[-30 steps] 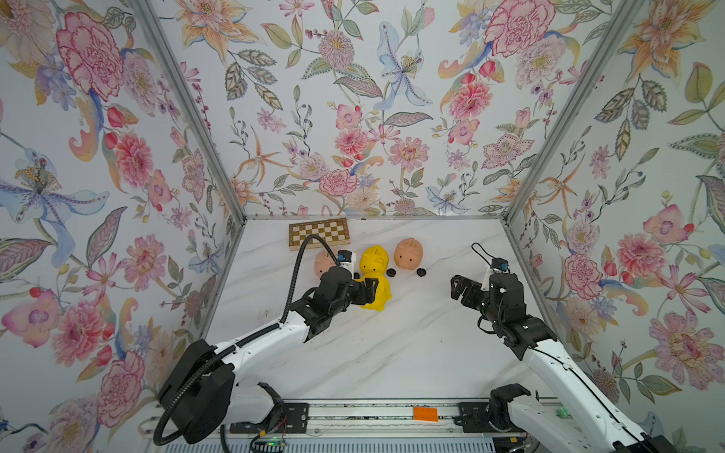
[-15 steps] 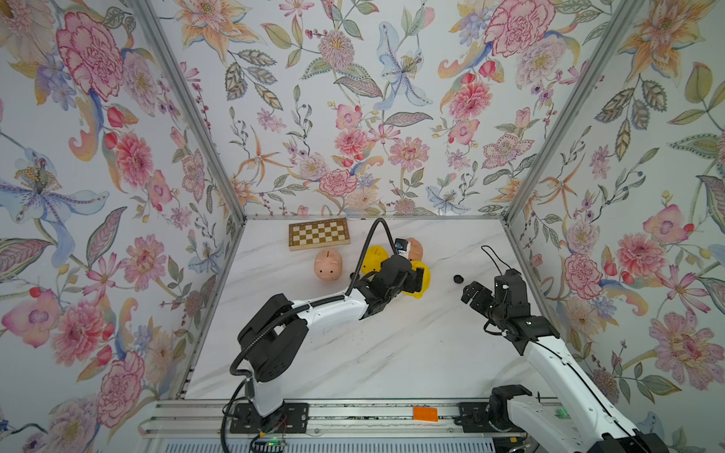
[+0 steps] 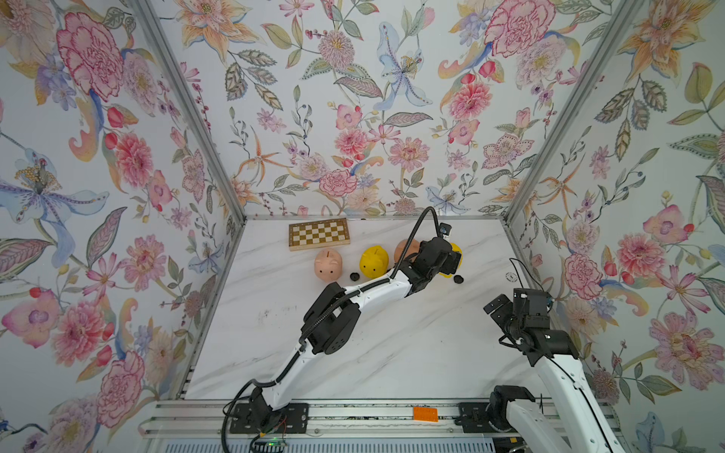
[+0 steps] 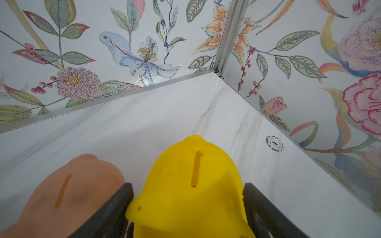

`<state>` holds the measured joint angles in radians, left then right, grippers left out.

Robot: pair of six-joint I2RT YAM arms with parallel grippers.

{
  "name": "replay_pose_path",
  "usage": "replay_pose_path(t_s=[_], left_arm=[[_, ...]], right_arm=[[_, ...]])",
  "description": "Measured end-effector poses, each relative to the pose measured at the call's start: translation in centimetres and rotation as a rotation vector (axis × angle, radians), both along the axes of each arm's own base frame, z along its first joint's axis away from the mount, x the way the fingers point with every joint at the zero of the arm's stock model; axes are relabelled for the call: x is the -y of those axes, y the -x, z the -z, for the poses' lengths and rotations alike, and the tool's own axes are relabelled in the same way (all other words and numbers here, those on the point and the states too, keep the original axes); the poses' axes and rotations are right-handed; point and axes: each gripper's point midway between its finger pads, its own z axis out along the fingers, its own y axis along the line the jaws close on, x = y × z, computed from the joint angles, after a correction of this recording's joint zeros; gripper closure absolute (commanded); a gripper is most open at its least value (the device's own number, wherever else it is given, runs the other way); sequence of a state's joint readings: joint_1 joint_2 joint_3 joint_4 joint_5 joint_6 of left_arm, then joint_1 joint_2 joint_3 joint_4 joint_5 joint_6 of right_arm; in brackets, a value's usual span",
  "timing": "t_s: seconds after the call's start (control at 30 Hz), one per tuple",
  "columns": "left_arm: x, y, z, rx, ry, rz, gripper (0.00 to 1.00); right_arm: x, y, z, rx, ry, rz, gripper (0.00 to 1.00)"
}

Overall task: Open piggy banks
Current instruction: Place the piggy bank at the center of the board.

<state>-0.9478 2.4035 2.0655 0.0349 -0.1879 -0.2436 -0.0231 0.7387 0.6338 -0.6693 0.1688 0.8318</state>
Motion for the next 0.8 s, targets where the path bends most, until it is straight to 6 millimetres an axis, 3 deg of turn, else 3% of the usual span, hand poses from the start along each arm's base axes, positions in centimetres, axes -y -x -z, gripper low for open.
replay_pose_path(t_s=[0.3, 0.43, 0.57, 0.73, 0.8], left_arm=[[2.0, -1.3, 4.4, 0.03, -0.091, -0.025, 0.49], [2.2, -1.4, 5.4, 0.04, -0.119, -0.039, 0.48], [2.1, -1.5, 5.2, 0.047, -0.12, -0.049, 0.34], [2.1, -1.6, 5.0, 0.053, -0.122, -0.053, 0.02], [2.0, -1.7, 5.0, 0.056, -0.123, -0.056, 0.01]], right_arm=[[-0.7, 0.8, -0.2, 0.025, -0.038, -0.03, 0.01], [-1.4, 1.0, -0.1, 0.036, -0.058, -0.062, 0.01], [-1.8, 1.1, 0.0, 0.041, -0.073, -0.087, 0.01], [-2.3, 0.9, -0.1, 0.052, -0.086, -0.112, 0.01], [-2.5, 0.9, -0.2, 0.055, -0.092, -0.121, 0.01]])
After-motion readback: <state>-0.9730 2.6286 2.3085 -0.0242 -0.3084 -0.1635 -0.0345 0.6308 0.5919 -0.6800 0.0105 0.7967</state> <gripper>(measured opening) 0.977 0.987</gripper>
